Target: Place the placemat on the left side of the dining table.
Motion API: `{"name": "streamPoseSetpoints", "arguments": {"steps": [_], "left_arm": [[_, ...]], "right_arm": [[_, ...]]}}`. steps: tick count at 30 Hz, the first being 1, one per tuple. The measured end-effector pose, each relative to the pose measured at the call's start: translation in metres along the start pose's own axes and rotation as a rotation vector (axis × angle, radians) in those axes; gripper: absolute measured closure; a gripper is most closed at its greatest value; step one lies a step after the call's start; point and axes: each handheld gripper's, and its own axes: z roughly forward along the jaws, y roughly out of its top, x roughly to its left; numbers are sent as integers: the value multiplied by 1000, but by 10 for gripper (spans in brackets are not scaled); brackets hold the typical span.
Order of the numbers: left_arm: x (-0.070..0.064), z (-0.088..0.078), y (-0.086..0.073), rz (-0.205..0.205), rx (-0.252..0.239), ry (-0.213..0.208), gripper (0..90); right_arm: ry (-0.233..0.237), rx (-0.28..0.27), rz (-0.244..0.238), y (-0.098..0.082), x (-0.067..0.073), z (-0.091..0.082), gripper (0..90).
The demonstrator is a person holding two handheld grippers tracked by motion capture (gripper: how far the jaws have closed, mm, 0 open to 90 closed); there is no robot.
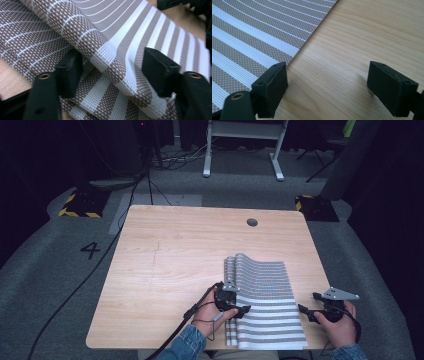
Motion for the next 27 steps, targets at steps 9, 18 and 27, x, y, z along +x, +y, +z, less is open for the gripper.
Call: {"name": "streamPoseSetpoints", "arguments": {"steps": [9, 18, 27], "left_arm": [[-4, -6, 5, -10, -15, 70, 789], [-7, -20, 10, -1, -116, 42, 880], [-5, -36, 16, 88, -164, 3, 885]], "right_arm": [[0, -1, 3, 0, 0, 0, 165], [0, -1, 2, 0, 0, 0, 165], [-1, 1, -1, 0, 0, 0, 165]]}}
